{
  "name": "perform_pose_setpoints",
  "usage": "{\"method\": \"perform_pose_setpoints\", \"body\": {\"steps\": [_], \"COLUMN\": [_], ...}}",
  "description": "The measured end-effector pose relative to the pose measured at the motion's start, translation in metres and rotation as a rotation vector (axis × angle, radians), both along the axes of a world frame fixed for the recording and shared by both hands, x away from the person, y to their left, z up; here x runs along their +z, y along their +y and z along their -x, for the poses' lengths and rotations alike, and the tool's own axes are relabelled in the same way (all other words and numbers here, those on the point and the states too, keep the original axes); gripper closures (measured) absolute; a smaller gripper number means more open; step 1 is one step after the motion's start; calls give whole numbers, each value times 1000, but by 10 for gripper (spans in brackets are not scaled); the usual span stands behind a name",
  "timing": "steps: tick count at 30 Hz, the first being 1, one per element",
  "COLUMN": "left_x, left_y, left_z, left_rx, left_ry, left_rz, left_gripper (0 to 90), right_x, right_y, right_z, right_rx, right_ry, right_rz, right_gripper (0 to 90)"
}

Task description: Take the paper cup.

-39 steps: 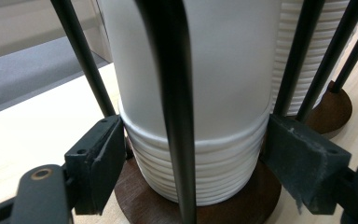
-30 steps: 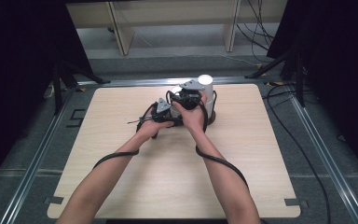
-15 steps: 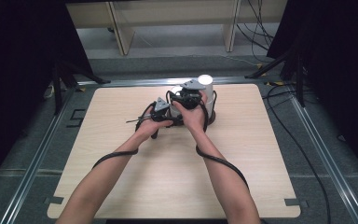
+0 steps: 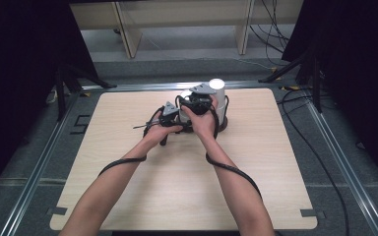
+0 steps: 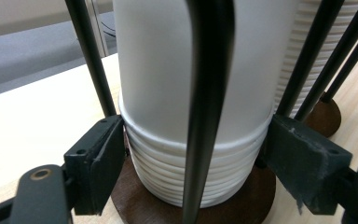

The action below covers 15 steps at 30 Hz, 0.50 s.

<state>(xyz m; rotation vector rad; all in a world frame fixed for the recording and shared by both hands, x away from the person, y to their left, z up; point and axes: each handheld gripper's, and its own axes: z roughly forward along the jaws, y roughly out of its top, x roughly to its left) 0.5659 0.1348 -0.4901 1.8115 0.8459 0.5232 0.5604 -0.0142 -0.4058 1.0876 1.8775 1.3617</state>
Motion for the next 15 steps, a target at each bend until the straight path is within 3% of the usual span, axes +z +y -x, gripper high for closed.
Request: {"method": "perform_pose_setpoints", "body": {"steps": [2, 4, 9, 15], "left_x": [0, 1, 1, 1], "left_y": [0, 3, 1, 1], "left_z": [0, 0, 0, 0], "left_rx": [4, -9, -4, -1], "left_ry": [-2, 2, 2, 2], "left_rz": [-10, -46, -30, -40], "left_gripper": [209, 210, 212, 211], "right_x": [2, 5, 12, 19], "right_y": [0, -1, -1, -3], "right_z": [1, 1, 1, 2], "right_rx": [-7, 2, 8, 12], "right_ry": [-6, -14, -21, -44], "right_rz": [-3, -10, -25, -11], "right_gripper": [365, 366, 366, 366]}}
